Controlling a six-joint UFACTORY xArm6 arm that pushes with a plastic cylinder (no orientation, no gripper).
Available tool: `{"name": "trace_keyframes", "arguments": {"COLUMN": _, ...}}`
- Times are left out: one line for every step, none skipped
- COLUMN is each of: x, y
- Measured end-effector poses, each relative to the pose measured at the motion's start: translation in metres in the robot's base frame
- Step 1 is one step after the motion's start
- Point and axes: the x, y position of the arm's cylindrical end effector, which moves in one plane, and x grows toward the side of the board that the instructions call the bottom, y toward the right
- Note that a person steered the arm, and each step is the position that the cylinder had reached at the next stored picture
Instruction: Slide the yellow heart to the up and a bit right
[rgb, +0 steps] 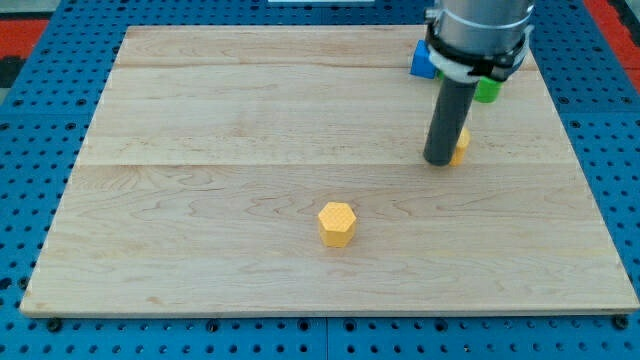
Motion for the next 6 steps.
{"name": "trace_keyframes", "arguments": {"x": 0.005, "y": 0.036}}
{"name": "trace_keyframes", "arguments": {"x": 0.012, "y": 0.058}}
{"name": "trace_keyframes", "arguments": {"x": -0.016, "y": 0.022}}
{"name": "trace_keyframes", "arguments": {"x": -0.043, "y": -0.009}}
{"name": "trace_keyframes", "arguments": {"x": -0.072, "y": 0.000}}
{"name": "trace_keyframes", "arguments": {"x": -0.061, "y": 0.019}}
